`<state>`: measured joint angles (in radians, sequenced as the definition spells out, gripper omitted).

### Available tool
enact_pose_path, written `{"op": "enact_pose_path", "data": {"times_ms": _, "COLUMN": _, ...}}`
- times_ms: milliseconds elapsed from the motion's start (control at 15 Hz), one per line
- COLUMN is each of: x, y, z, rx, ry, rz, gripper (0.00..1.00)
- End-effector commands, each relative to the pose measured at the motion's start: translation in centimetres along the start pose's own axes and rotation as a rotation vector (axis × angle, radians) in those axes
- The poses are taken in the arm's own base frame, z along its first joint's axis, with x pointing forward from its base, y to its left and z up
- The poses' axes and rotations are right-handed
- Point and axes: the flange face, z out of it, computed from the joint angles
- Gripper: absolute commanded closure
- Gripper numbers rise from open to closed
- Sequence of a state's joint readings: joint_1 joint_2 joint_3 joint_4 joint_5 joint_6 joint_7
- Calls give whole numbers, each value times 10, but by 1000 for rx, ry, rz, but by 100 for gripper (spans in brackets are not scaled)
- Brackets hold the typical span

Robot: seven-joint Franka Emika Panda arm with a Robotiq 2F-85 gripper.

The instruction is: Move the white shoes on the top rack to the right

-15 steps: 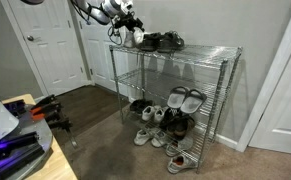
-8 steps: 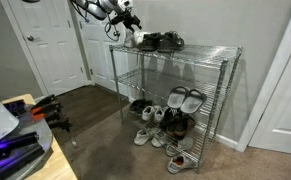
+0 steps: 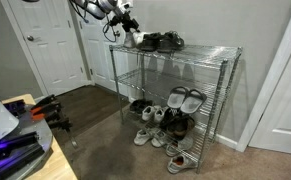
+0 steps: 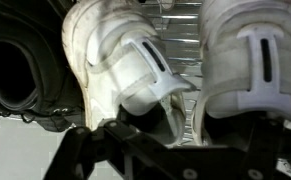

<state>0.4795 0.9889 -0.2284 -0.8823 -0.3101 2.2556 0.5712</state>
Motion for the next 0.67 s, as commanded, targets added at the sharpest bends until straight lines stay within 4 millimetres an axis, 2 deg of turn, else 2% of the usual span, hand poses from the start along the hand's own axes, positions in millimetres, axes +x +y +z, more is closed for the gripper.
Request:
{"op": "enact_pose_path", "data": {"times_ms": 0, "x": -1, "y": -9, "z": -12, "rx": 71, "ry": -46, "rz": -40, "gripper": 0}}
{"op": "enact_pose_path", "data": {"times_ms": 267, "x": -2, "y": -10, "z": -11, "rx": 57, "ry": -64, "rz": -44, "gripper": 0}}
{"op": "enact_pose_path", "data": {"times_ms": 600, "x": 0, "y": 5, "z": 1, "rx": -14, "ry": -56, "rz": -42, "gripper": 0}}
